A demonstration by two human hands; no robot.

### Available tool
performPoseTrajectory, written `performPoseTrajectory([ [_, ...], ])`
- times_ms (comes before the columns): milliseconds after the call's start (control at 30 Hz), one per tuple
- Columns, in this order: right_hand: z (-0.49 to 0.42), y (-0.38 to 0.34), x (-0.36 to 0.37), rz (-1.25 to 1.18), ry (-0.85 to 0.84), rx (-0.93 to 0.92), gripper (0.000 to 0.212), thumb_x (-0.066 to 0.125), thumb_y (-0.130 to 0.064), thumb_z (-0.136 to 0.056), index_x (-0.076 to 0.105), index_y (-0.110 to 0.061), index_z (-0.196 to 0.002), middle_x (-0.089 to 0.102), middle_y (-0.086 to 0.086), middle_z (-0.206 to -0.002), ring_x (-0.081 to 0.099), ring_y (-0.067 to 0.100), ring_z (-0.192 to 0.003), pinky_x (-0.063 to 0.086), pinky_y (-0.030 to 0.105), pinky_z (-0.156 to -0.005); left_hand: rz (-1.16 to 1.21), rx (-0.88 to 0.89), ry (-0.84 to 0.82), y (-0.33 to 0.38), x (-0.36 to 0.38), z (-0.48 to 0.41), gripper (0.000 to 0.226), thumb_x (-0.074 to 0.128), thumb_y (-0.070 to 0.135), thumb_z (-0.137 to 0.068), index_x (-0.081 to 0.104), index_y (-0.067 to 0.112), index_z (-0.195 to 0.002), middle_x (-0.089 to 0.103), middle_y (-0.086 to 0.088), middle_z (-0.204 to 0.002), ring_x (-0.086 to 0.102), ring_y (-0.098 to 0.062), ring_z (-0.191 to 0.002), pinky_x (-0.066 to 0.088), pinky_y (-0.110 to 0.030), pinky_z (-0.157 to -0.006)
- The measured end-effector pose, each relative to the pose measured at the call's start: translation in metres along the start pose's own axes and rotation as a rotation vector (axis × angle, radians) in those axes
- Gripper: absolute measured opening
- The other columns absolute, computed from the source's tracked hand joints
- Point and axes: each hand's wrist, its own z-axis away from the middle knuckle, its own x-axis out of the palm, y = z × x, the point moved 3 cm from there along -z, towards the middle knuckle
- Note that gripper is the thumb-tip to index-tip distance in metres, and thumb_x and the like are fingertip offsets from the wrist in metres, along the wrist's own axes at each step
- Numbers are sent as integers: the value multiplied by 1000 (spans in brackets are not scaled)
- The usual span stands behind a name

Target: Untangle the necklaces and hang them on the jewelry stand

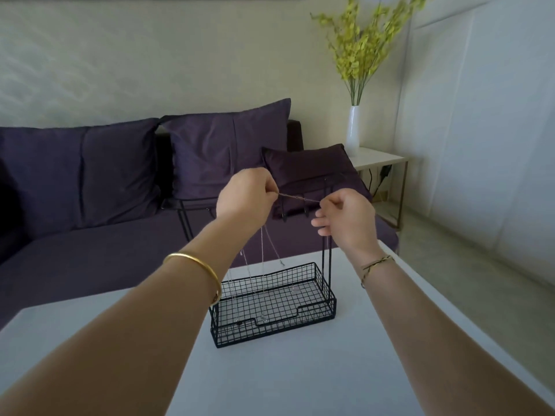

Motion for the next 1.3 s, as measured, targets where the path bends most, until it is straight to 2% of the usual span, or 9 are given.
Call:
performPoseTrajectory([
  [167, -7, 11, 9, 193, 32, -113, 14, 50, -6, -92, 60, -2, -84, 65, 13, -78, 66, 29, -75, 55, 51, -67, -242, 54, 180, -7, 16, 1, 15, 54, 19, -92, 69, 22, -97, 64, 2, -99, 52, -21, -98, 27, -32, -83],
  [300, -7, 18, 14, 350, 6, -172, 13, 49, -9, -93, 59, -2, -88, 65, 14, -83, 62, 31, -79, 53, 45, -71, -418, 78, 228, -12, 30, 4, 13, 59, 21, -89, 72, 20, -93, 62, 0, -97, 46, -25, -100, 27, -36, -86],
  [367, -6, 21, 16, 409, -11, -182, 14, 48, -9, -94, 59, -1, -90, 64, 15, -84, 61, 30, -78, 51, 41, -69, -476, 113, 295, -12, 33, 6, 2, 74, 17, -76, 74, 18, -78, 60, -2, -86, 49, -29, -90, 33, -39, -81],
  [433, -5, 24, 17, 428, -24, -181, 14, 47, -9, -94, 58, 0, -91, 64, 16, -84, 60, 30, -76, 51, 40, -68, -545, 115, 293, -13, 37, 7, 18, 87, 15, -55, 71, 20, -60, 57, -1, -72, 53, -28, -77, 40, -38, -72],
  [533, -6, 29, 17, 430, -31, -177, 13, 46, -6, -93, 57, 0, -90, 64, 15, -84, 60, 30, -77, 51, 39, -68, -598, 126, 263, -14, 42, 10, 27, 91, 13, -44, 68, 21, -55, 55, -2, -72, 52, -28, -75, 41, -38, -70],
  [767, -2, 41, 18, 400, -60, -121, 13, 45, -9, -95, 56, -3, -92, 63, 14, -84, 65, 31, -75, 55, 51, -67, -649, 108, 209, -10, 48, 12, 24, 91, 18, -48, 70, 20, -60, 54, -3, -80, 50, -30, -83, 40, -40, -76],
  [967, 0, 45, 18, 395, -84, -108, 11, 47, -7, -95, 57, -4, -89, 63, 13, -82, 66, 29, -70, 55, 47, -69, -648, 109, 165, -11, 54, 11, 10, 77, 20, -72, 72, 22, -81, 50, -3, -101, 43, -28, -100, 31, -38, -88],
  [1100, 0, 45, 19, 398, -88, -107, 11, 48, -6, -94, 56, -4, -86, 63, 12, -78, 66, 29, -67, 55, 44, -68, -655, 112, 160, -10, 53, 12, 6, 73, 21, -76, 72, 21, -81, 49, -3, -103, 41, -29, -102, 30, -39, -89],
  [1300, 2, 45, 19, 401, -99, -101, 11, 50, -8, -94, 57, -3, -87, 64, 12, -77, 67, 23, -62, 54, 38, -66, -653, 135, 112, -7, 52, 14, 23, 60, 38, -89, 70, 22, -101, 43, -3, -116, 34, -27, -113, 25, -38, -98],
])
